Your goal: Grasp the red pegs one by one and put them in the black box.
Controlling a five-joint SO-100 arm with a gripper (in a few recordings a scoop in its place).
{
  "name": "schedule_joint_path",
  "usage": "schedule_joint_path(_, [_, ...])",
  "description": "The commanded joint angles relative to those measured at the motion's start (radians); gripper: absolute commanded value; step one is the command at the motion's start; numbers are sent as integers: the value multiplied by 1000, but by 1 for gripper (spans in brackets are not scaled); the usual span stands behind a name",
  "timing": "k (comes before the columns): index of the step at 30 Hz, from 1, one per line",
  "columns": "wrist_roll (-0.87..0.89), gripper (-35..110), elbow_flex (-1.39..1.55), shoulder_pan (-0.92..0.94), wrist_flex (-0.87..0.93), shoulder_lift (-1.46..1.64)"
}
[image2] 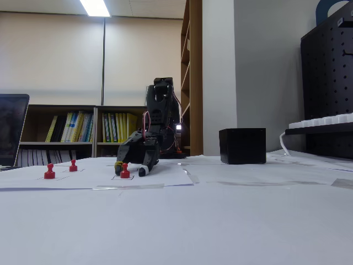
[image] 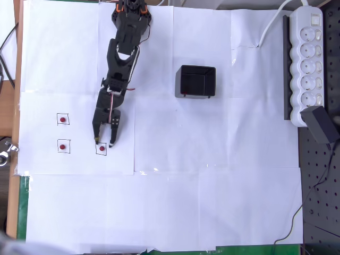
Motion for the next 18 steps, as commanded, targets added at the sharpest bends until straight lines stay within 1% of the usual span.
schedule_joint_path(1, [-18,15,75,18,-11,14])
schedule_joint_path(13, [-14,15,153,9,-11,83])
schedule_joint_path(18, [-12,11,170,8,-11,97])
